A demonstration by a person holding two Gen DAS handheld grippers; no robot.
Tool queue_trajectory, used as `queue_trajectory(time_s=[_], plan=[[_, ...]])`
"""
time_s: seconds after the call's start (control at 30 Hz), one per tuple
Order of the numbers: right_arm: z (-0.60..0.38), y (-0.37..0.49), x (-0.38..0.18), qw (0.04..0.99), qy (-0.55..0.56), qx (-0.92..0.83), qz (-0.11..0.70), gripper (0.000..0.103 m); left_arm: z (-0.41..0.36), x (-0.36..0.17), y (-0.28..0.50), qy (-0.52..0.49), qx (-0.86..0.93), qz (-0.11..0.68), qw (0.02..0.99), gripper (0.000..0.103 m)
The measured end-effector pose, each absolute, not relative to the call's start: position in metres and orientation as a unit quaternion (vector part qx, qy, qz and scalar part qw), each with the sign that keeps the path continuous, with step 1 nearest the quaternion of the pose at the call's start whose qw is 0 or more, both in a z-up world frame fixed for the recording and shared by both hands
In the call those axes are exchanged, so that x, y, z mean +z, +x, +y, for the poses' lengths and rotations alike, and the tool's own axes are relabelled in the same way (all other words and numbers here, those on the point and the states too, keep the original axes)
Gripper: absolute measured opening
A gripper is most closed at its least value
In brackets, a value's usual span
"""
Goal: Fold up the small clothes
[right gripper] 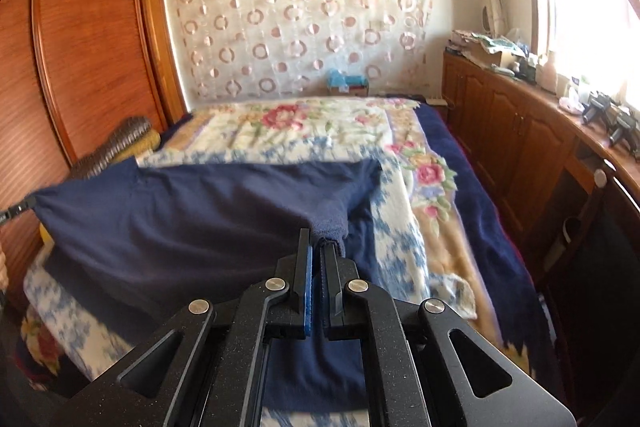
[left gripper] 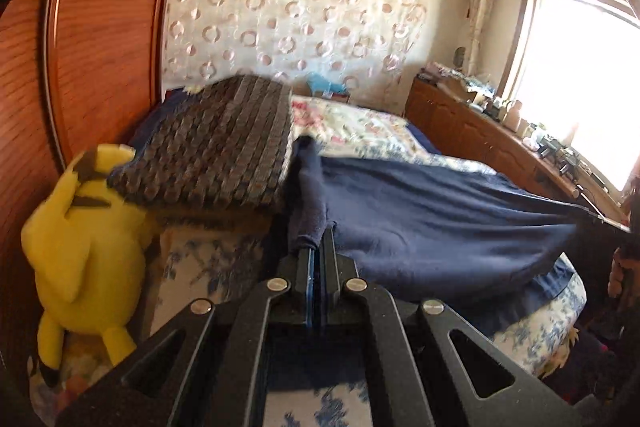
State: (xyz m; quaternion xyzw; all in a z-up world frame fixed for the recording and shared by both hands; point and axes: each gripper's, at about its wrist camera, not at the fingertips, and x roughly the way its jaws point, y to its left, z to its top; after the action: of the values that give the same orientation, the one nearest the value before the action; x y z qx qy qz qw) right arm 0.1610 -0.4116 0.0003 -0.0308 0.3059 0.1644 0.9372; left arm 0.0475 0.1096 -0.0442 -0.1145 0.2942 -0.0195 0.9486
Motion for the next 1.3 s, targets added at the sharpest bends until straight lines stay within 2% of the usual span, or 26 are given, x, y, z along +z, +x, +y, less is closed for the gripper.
queue_trajectory(time_s=[0.3, 0.57, 0.67, 0.73, 0.8, 0.83, 0.87, 0.9, 0.93, 1.3], plan=[[-0.42, 0.157, -0.064, 0.915, -0.027, 0.15, 0.375, 0.001, 0.101, -0.083, 0.036, -0.104, -0.002, 0.343, 0.934, 0.0], [-0.42, 0.153, -0.068, 0.915, -0.035, 0.146, 0.376, 0.003, 0.098, -0.082, 0.035, -0.121, -0.011, 0.35, 0.929, 0.001], [-0.423, 0.151, -0.067, 0.915, -0.034, 0.145, 0.375, 0.005, 0.095, -0.077, 0.033, -0.11, -0.013, 0.348, 0.931, 0.012], [-0.425, 0.149, -0.065, 0.916, -0.031, 0.145, 0.373, 0.009, 0.091, -0.073, 0.032, -0.104, -0.019, 0.344, 0.933, 0.035], [-0.428, 0.147, -0.062, 0.918, -0.029, 0.142, 0.37, 0.013, 0.087, -0.071, 0.032, -0.099, -0.023, 0.343, 0.934, 0.046], [-0.429, 0.145, -0.061, 0.919, -0.027, 0.141, 0.367, 0.017, 0.087, -0.07, 0.033, -0.097, -0.027, 0.344, 0.933, 0.056], [-0.429, 0.144, -0.06, 0.92, -0.027, 0.14, 0.365, 0.021, 0.085, -0.07, 0.033, -0.096, -0.032, 0.346, 0.933, 0.058], [-0.431, 0.142, -0.057, 0.922, -0.029, 0.135, 0.361, 0.031, 0.084, -0.07, 0.034, -0.094, -0.033, 0.346, 0.933, 0.058], [-0.432, 0.141, -0.055, 0.924, -0.03, 0.132, 0.358, 0.036, 0.083, -0.07, 0.035, -0.093, -0.033, 0.346, 0.933, 0.058], [-0.435, 0.138, -0.06, 0.922, -0.025, 0.132, 0.363, 0.037, 0.084, -0.072, 0.04, -0.086, -0.01, 0.352, 0.932, 0.058]])
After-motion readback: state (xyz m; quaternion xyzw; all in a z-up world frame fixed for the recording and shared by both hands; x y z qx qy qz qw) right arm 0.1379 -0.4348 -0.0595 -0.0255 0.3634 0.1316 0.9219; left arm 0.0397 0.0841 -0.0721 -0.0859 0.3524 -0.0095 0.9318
